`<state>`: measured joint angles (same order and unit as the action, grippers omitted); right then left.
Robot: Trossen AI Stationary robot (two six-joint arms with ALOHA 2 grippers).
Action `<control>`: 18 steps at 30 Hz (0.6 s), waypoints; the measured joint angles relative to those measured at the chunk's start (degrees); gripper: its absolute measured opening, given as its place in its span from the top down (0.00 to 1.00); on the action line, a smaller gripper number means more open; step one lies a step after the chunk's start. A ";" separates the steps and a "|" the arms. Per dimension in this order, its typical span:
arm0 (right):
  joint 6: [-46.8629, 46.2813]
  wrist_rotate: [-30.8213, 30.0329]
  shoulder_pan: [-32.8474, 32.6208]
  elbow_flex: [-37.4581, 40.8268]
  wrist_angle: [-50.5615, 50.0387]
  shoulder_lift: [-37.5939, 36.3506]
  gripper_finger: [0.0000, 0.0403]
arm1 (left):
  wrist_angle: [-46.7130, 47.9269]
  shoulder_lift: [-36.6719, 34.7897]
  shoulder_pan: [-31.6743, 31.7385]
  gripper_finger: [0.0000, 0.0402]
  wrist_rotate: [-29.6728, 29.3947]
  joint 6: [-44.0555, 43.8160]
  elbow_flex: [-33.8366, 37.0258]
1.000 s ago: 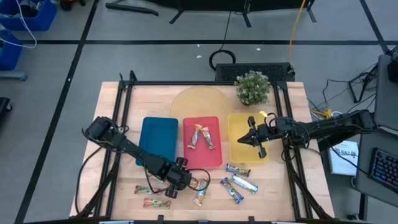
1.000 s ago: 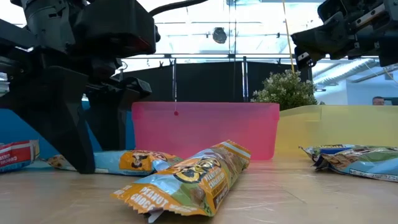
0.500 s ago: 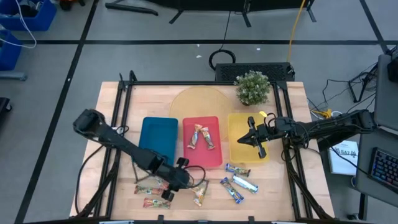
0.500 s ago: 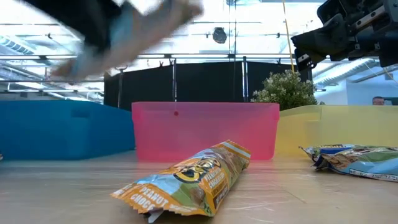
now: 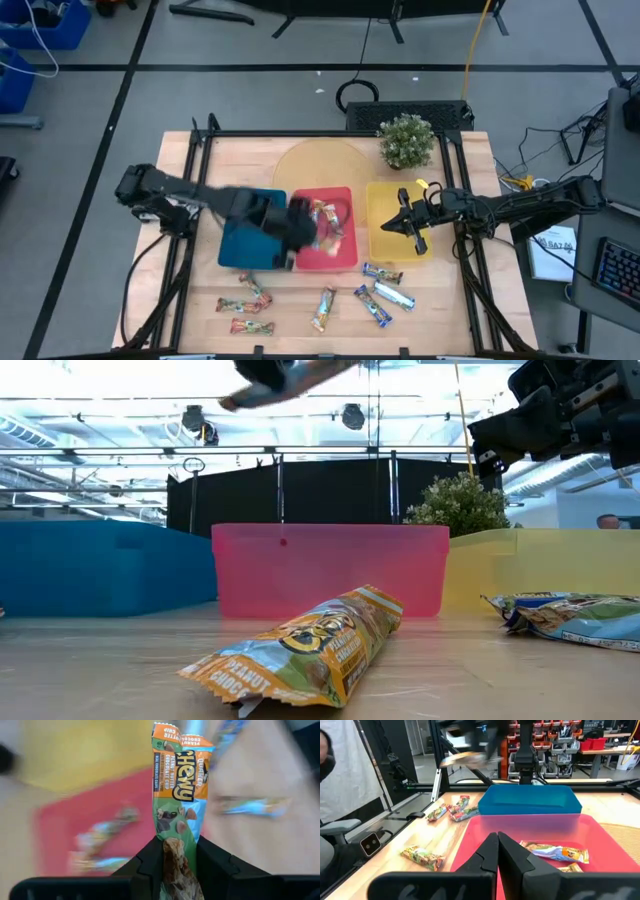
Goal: Pick and place Granola Bars by type
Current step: Put the orange granola bar into the red bin
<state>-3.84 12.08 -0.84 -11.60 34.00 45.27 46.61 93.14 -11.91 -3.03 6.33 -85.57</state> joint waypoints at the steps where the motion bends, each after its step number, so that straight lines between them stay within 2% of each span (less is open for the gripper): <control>1: 0.00 0.00 0.00 0.01 0.03 0.13 1.00 | 0.71 -0.11 1.96 0.75 -0.27 4.07 -0.15; 7: 2.20 -0.30 0.02 0.02 -0.03 0.59 1.00 | 1.99 1.43 10.42 0.79 -1.70 32.93 1.41; 9: 4.93 -2.46 0.02 0.02 0.39 0.53 1.00 | 3.02 2.63 11.59 0.79 -1.83 41.51 1.51; 12: 6.54 -6.24 0.02 0.04 -0.26 0.59 1.00 | -0.09 4.71 11.83 0.80 -1.13 48.24 1.49; 18: 5.97 -6.06 0.00 0.03 1.95 0.64 1.00 | -1.06 11.47 11.94 0.80 -3.20 59.83 1.49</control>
<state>2.13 6.02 -0.84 -11.56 35.95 45.91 45.55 104.61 0.03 -6.24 66.17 -84.07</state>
